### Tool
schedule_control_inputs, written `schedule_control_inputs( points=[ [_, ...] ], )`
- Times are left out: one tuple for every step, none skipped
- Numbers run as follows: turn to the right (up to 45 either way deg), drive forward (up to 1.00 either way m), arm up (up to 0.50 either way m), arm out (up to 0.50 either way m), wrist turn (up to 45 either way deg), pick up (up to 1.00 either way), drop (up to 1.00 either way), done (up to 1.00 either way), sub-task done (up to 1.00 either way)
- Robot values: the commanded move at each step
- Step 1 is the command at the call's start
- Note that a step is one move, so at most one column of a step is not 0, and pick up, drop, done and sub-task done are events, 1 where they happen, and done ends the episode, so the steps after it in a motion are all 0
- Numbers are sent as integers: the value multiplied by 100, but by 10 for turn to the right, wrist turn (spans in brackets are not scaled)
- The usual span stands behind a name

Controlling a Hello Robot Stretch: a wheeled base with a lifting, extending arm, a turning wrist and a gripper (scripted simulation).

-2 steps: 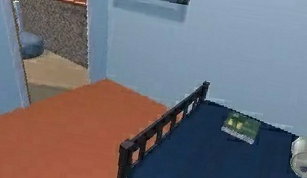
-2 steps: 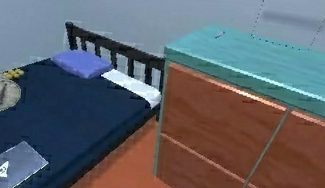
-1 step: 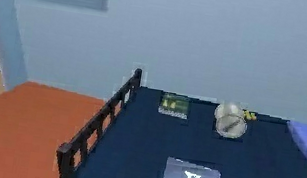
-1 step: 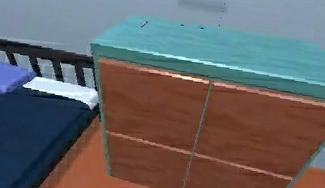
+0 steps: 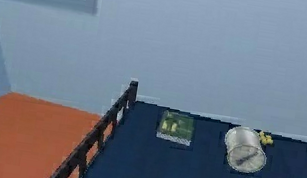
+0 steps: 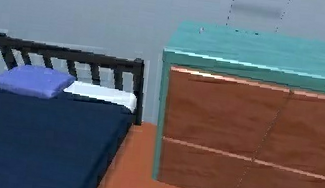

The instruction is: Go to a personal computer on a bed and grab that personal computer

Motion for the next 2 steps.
schedule_control_inputs(
  points=[
    [-450,0,0,0,0,0,0,0,0],
    [-120,0,0,0,0,0,0,0,0]
  ],
)
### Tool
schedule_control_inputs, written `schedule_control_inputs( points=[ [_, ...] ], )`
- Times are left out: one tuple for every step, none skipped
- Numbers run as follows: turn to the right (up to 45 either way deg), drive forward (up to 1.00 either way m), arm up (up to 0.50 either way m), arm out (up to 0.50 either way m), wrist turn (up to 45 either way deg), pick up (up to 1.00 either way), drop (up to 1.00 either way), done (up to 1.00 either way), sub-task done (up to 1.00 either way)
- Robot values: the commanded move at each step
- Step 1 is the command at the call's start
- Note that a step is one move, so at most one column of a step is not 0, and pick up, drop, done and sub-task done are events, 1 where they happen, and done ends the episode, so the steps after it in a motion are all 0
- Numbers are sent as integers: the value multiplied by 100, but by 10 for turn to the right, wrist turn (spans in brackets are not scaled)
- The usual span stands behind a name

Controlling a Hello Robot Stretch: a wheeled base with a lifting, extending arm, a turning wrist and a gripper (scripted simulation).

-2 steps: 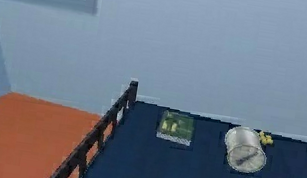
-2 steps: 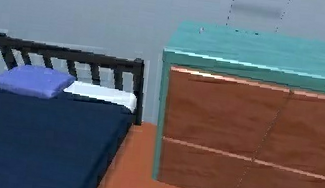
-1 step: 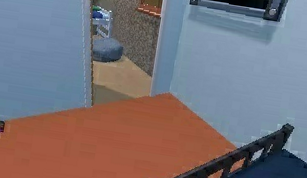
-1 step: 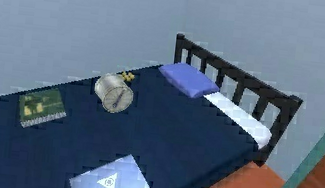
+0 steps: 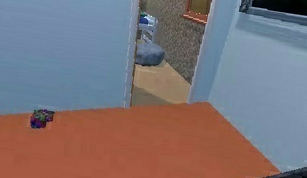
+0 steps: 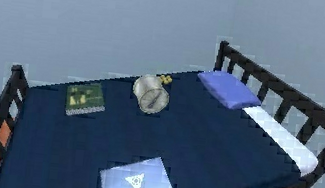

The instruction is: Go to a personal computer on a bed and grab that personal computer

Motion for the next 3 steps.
schedule_control_inputs(
  points=[
    [0,0,50,0,0,0,0,0,0],
    [0,0,0,18,0,0,0,0,0],
    [0,0,0,0,450,0,0,0,0]
  ],
)
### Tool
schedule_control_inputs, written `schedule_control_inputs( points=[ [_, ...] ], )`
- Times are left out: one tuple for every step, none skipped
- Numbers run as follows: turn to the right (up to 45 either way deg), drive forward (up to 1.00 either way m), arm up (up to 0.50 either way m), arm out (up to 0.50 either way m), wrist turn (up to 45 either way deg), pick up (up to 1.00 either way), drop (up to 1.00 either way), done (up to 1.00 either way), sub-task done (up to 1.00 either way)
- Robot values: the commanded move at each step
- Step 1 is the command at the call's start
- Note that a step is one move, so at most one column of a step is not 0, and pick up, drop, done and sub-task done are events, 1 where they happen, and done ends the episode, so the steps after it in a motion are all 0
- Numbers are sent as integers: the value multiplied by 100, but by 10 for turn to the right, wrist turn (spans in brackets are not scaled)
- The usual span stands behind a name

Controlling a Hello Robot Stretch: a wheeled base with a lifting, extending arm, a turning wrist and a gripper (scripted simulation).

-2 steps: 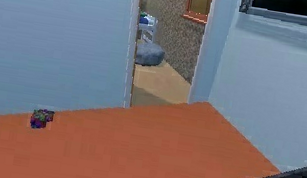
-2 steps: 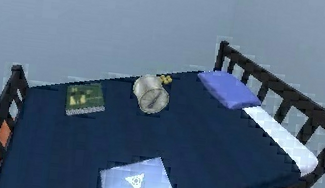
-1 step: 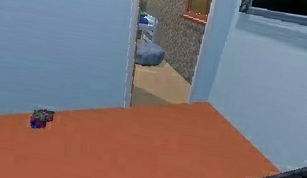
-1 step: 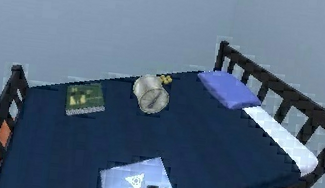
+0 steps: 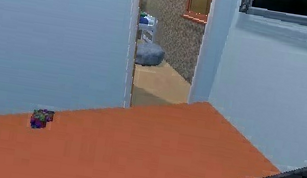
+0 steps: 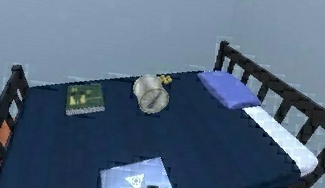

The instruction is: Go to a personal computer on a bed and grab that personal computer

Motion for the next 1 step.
schedule_control_inputs(
  points=[
    [0,0,0,0,450,0,0,0,0]
  ],
)
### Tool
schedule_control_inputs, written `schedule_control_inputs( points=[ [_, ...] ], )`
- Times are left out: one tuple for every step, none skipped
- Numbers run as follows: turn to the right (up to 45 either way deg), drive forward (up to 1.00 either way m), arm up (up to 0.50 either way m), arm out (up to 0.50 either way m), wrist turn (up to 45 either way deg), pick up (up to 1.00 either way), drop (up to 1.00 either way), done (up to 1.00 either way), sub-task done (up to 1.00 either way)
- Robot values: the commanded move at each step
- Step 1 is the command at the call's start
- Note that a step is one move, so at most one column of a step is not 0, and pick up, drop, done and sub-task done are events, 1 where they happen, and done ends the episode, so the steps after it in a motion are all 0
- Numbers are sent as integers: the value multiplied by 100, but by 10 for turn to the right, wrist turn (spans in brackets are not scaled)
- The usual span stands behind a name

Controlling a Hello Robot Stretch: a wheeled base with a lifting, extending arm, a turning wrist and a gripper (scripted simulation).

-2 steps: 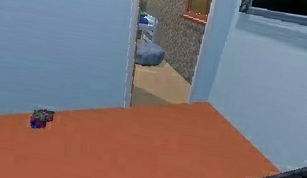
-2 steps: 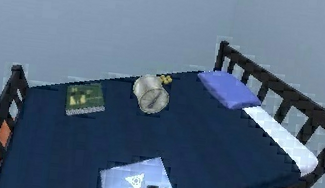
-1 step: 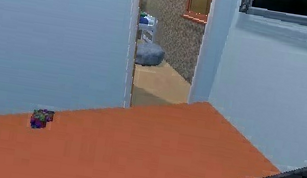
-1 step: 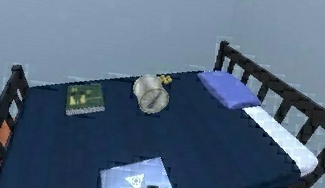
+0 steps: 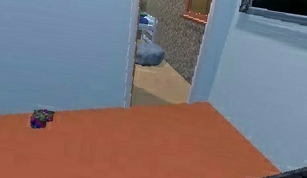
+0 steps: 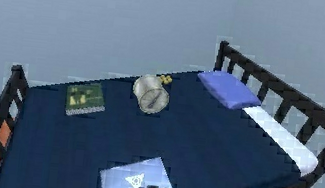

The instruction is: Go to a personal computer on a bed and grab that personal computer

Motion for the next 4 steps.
schedule_control_inputs(
  points=[
    [0,0,0,0,330,0,0,0,0],
    [0,0,-30,0,0,0,0,0,0],
    [0,0,0,0,0,100,0,0,0],
    [0,0,10,0,0,0,0,0,0]
  ],
)
